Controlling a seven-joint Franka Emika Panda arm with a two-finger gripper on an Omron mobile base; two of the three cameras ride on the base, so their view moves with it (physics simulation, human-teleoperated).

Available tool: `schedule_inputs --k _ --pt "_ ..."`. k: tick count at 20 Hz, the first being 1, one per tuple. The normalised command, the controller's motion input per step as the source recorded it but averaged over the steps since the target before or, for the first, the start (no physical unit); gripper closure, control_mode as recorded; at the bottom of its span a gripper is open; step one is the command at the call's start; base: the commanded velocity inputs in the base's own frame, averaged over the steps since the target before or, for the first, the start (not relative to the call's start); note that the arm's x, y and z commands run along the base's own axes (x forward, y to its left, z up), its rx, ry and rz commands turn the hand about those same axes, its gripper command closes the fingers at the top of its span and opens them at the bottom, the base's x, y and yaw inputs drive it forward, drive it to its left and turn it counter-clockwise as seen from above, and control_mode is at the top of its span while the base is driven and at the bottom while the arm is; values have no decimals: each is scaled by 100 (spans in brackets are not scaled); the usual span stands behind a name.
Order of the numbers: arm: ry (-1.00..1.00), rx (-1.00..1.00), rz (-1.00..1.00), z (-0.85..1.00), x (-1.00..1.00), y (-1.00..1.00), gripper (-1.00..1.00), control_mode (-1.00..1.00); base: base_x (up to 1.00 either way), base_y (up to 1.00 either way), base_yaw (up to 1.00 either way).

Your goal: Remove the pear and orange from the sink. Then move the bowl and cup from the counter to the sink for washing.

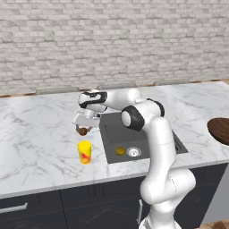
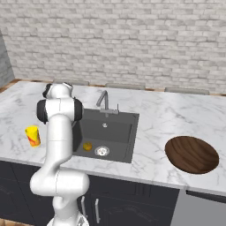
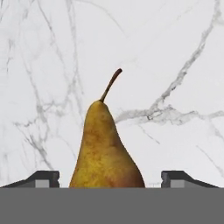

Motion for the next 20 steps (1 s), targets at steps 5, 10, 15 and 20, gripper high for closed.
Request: schedule_inputs --k 5,10,15,20 --pt "0 0 -6 5 -3 -5 -100 -100 0 0 0" --pt "0 -6 -13 22 -12 -7 -100 -100 0 0 0" --pt "0 -8 -12 21 -11 -5 -100 -100 0 0 0" --pt "-1 -11 -9 18 -14 -7 -100 -100 0 0 0"
